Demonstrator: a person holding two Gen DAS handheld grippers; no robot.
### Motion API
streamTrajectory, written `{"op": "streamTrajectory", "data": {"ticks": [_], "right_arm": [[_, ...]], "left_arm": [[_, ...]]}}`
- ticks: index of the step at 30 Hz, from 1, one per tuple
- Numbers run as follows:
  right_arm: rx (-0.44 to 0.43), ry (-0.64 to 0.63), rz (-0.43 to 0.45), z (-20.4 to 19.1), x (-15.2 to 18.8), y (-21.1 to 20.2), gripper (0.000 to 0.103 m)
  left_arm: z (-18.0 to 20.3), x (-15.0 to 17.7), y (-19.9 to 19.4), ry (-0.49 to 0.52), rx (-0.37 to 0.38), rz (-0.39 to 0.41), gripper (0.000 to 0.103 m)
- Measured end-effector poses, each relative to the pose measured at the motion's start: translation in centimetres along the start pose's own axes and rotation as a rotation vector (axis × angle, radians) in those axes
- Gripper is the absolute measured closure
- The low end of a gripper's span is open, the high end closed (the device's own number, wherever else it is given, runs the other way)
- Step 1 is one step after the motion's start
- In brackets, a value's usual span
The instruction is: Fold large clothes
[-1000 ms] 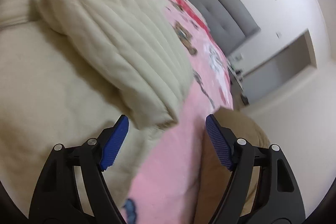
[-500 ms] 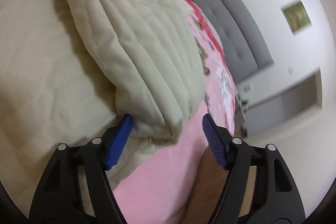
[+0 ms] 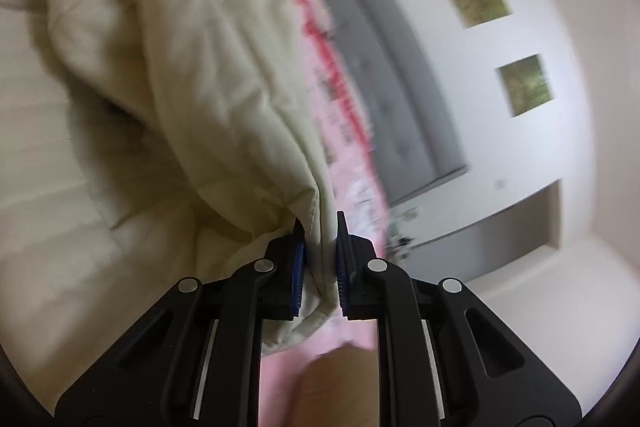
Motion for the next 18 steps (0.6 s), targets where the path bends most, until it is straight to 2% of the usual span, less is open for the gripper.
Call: {"op": "streamTrajectory", "data": {"ticks": [2,4,6,8,9,10,14,16,18], "right_arm": [[-0.069,-0.032,-0.030,-2.4,0.6,0.3,0.081],[-0.108,0.018,-0.026,-3.0,1.4,-0.8,0.044],[-0.100,0.143,-0.020,-1.5,2.3,-2.1,0.034],[-0.098,0.190,-0.036,-1.2,3.4,-3.0,0.035],[-0.122,0.194,-0.066,-1.7,4.0,-3.0,0.040],[-0.145,0.193,-0.088,-2.0,4.5,-2.4,0.051],[-0.177,0.175,-0.111,-2.8,5.1,-1.8,0.056],[-0.186,0.174,-0.131,-2.6,4.9,-1.1,0.085],[-0.143,0.158,-0.170,-1.8,5.6,-0.2,0.085]], "left_arm": [[-0.5,0.9,0.6,0.005,0.005,-0.047,0.055],[-0.9,2.2,0.4,0.031,-0.003,-0.077,0.055],[-0.9,3.2,-0.1,0.049,0.019,-0.083,0.055],[-0.9,4.0,-1.1,0.041,0.056,-0.076,0.055],[-0.8,4.1,-1.3,0.034,0.064,-0.076,0.055],[-1.0,4.3,-1.4,0.028,0.068,-0.081,0.055],[-1.0,4.0,-1.1,0.041,0.055,-0.082,0.055],[-0.8,3.3,-0.9,0.057,0.044,-0.079,0.055],[-0.3,2.2,-1.5,0.068,0.043,-0.048,0.057]]}}
Point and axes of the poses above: each gripper's, at about its wrist camera, not at the fingertips, and y roughly the way its jaws point, z to its right, x to its underside, the point moved 10 cm from there along y, roughly the way its jaws point, and after that the axes turned 1 degree about -z, right-handed, at the moved point
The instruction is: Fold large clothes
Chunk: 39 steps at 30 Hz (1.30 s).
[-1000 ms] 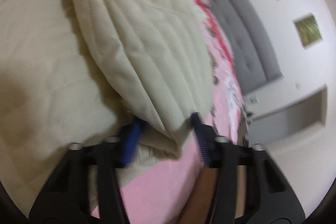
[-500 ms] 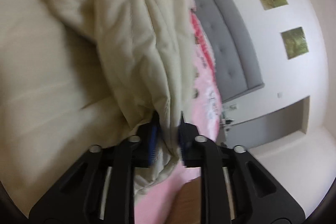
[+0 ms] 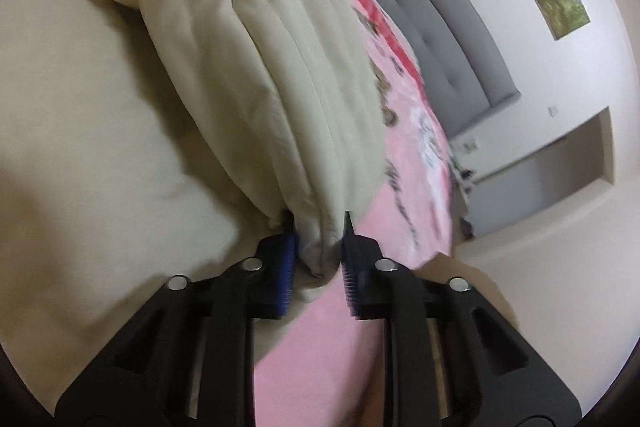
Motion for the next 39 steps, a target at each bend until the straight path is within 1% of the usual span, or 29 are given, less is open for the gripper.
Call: {"op": "streamTrajectory", "data": {"ticks": [1,3,5,6,8,9,11,14,15,17,18,19,21,22,23,24,25,26,27,29,30,31,32,33,34,36,37,38,39], "right_arm": [[0.021,0.002,-0.002,0.7,-0.4,0.1,0.085],[0.047,0.028,0.010,1.7,-0.7,-0.6,0.085],[0.011,0.062,-0.024,1.7,0.2,-1.0,0.085],[-0.037,0.083,-0.063,1.2,1.1,-0.7,0.086],[-0.080,0.092,-0.114,-0.1,2.5,0.0,0.086],[-0.098,0.090,-0.127,-0.7,3.1,0.3,0.089],[-0.107,0.089,-0.144,-1.5,3.3,0.5,0.089],[-0.122,0.106,-0.152,-0.9,2.8,0.4,0.089],[-0.130,0.119,-0.144,0.1,2.5,0.9,0.084],[-0.175,0.169,-0.109,1.5,2.2,-0.2,0.068],[-0.190,0.190,-0.089,2.5,2.2,-0.6,0.049],[-0.187,0.203,-0.073,3.0,2.2,-1.6,0.041],[-0.229,0.249,-0.016,4.0,2.4,-4.3,0.042],[-0.243,0.278,0.007,4.7,2.4,-4.9,0.042],[-0.274,0.335,0.048,5.5,1.9,-6.2,0.041],[-0.294,0.382,0.079,6.3,1.5,-6.7,0.037],[-0.322,0.445,0.117,7.1,0.8,-7.2,0.025],[-0.354,0.514,0.151,7.8,-0.1,-7.8,0.020],[-0.372,0.573,0.175,8.5,-0.8,-7.6,0.016],[-0.428,0.678,0.192,9.6,-2.5,-5.2,0.016],[-0.445,0.713,0.174,9.4,-3.1,-3.6,0.019],[-0.461,0.732,0.162,8.1,-3.3,-3.3,0.029],[-0.482,0.763,0.151,7.5,-3.7,-2.0,0.036],[-0.499,0.790,0.131,6.7,-3.8,-0.8,0.040],[-0.509,0.808,0.108,5.8,-3.8,-0.1,0.040],[-0.535,0.820,0.063,4.3,-3.5,1.8,0.043],[-0.539,0.816,0.046,3.5,-3.3,2.2,0.043],[-0.534,0.803,0.017,2.6,-2.8,2.8,0.043],[-0.508,0.764,-0.029,1.6,-2.0,3.7,0.043]], "left_arm": [[0.1,-0.7,-0.6,-0.001,-0.007,0.026,0.058],[0.0,-1.1,-1.0,-0.023,-0.022,0.029,0.059],[0.0,-0.4,-0.3,-0.037,-0.005,-0.005,0.059],[0.0,0.4,0.3,-0.029,-0.008,-0.027,0.059],[0.0,1.6,1.2,0.009,-0.025,-0.050,0.059],[-0.2,2.4,1.6,0.019,-0.031,-0.060,0.059],[-0.7,3.2,1.7,0.029,-0.027,-0.068,0.059],[-0.8,3.6,1.4,0.078,-0.018,-0.070,0.057],[-0.7,3.3,0.8,0.095,-0.005,-0.050,0.057],[-0.7,2.5,-0.6,0.100,0.012,-0.006,0.044],[-1.0,1.9,-1.9,0.106,0.010,0.034,0.039],[-1.3,1.6,-2.6,0.110,-0.002,0.058,0.032],[-2.0,1.3,-4.8,0.124,-0.023,0.112,0.031],[-2.1,1.1,-5.6,0.130,-0.028,0.134,0.031],[-1.8,0.8,-6.5,0.150,-0.026,0.170,0.029],[-1.2,0.4,-7.0,0.175,-0.014,0.192,0.027],[0.3,0.0,-7.1,0.241,0.020,0.207,0.021],[1.3,-0.3,-6.7,0.279,0.040,0.197,0.017],[2.6,-0.4,-5.5,0.330,0.075,0.161,0.016],[3.8,-0.3,-3.4,0.356,0.117,0.114,0.016],[4.1,-0.2,-1.9,0.351,0.134,0.084,0.016],[4.1,0.1,-0.9,0.342,0.142,0.063,0.016],[4.1,0.4,-0.3,0.341,0.141,0.058,0.016],[3.8,0.8,0.4,0.352,0.119,0.056,0.016],[3.6,1.3,0.8,0.367,0.108,0.048,0.016],[3.1,2.5,1.6,0.385,0.087,0.022,0.016],[2.8,3.3,2.2,0.401,0.074,-0.003,0.016],[2.6,4.0,2.7,0.418,0.066,-0.021,0.016],[2.5,4.9,3.4,0.451,0.058,-0.041,0.016]]}}
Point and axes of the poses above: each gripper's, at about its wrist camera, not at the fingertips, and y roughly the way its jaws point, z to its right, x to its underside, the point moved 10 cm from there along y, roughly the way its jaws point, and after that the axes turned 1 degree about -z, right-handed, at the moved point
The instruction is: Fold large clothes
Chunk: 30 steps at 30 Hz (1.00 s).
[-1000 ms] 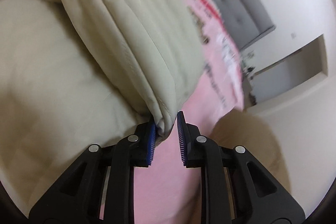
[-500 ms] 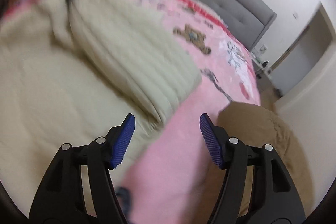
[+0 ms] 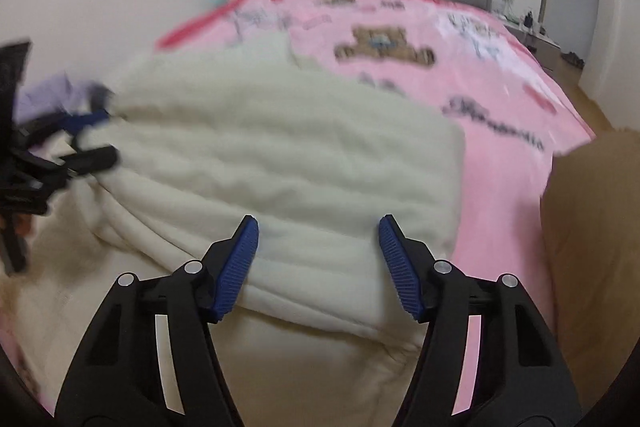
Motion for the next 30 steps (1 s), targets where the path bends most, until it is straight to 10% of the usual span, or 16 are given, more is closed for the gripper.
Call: {"op": "streamTrajectory", "data": {"ticks": [5,10,18,25,30], "right_arm": [[0.085,-0.138,-0.051,-0.2,2.1,2.0,0.037],[0.057,-0.003,-0.122,1.2,1.6,2.6,0.025],[-0.018,0.092,0.092,0.3,-1.3,-5.4,0.018],[-0.013,0.038,-0.026,-1.8,5.0,-11.1,0.013],[0.054,-0.053,-0.112,-3.6,11.2,-15.9,0.013]], "left_arm": [[-0.1,1.2,1.2,0.004,0.017,-0.024,0.016],[0.0,0.9,0.9,0.012,-0.008,-0.038,0.016],[-0.6,-0.1,-3.9,-0.094,-0.042,0.011,0.010],[-4.3,9.1,-13.8,-0.183,-0.159,0.040,0.006],[-5.5,18.4,-19.0,-0.197,-0.227,-0.098,0.006]]}}
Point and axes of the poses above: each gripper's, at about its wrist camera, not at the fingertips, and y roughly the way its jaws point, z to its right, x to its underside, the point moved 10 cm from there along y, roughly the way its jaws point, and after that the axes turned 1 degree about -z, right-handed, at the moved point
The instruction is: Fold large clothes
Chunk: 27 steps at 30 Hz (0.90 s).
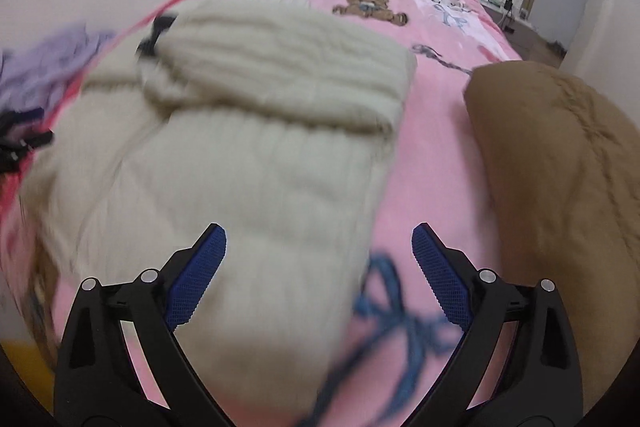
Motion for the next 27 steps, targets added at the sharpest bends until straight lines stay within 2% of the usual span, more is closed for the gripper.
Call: {"op": "streamTrajectory", "data": {"ticks": [3,6,8,11,13,14,16,19,20,22,24,26,27], "right_arm": [[0.057,-0.165,-0.024,-2.0,3.0,-1.9,0.013],[0.083,-0.303,-0.053,-4.0,5.7,-2.8,0.013],[0.171,-0.410,-0.051,-4.9,7.2,-2.7,0.014],[0.256,-0.461,-0.060,-5.0,8.0,-1.7,0.027],[0.325,-0.494,-0.065,-4.5,8.1,-0.6,0.046],[0.355,-0.489,-0.069,-4.1,8.0,-0.2,0.047],[0.361,-0.440,-0.077,-3.3,7.5,0.5,0.047],[0.397,-0.416,-0.097,-2.5,7.3,1.6,0.045],[0.412,-0.418,-0.097,-2.3,7.3,1.8,0.045],[0.412,-0.394,-0.085,-2.1,7.0,1.9,0.045],[0.434,-0.372,-0.089,-1.6,6.7,2.3,0.046],[0.467,-0.362,-0.124,-0.8,6.5,3.3,0.052],[0.447,-0.335,-0.146,-0.5,6.3,3.7,0.067]], "left_arm": [[-1.8,4.2,-2.7,-0.041,-0.027,-0.040,0.006],[-2.7,8.3,-4.0,0.047,-0.095,-0.091,0.006],[-3.4,10.5,-4.3,0.109,-0.133,-0.111,0.006],[-5.2,12.9,-3.8,0.167,-0.198,-0.141,0.006],[-6.6,13.8,-2.9,0.164,-0.214,-0.165,0.008],[-7.1,13.9,-2.5,0.153,-0.212,-0.170,0.017],[-8.1,13.9,-1.4,0.113,-0.177,-0.187,0.029],[-9.5,13.8,-0.5,0.121,-0.203,-0.166,0.035],[-9.9,13.6,-0.3,0.132,-0.214,-0.159,0.043],[-10.1,13.3,0.0,0.143,-0.208,-0.155,0.049],[-10.1,13.1,0.7,0.218,-0.251,-0.152,0.049],[-9.5,13.3,1.7,0.278,-0.260,-0.176,0.053],[-9.4,13.3,2.1,0.301,-0.256,-0.189,0.055]]}}
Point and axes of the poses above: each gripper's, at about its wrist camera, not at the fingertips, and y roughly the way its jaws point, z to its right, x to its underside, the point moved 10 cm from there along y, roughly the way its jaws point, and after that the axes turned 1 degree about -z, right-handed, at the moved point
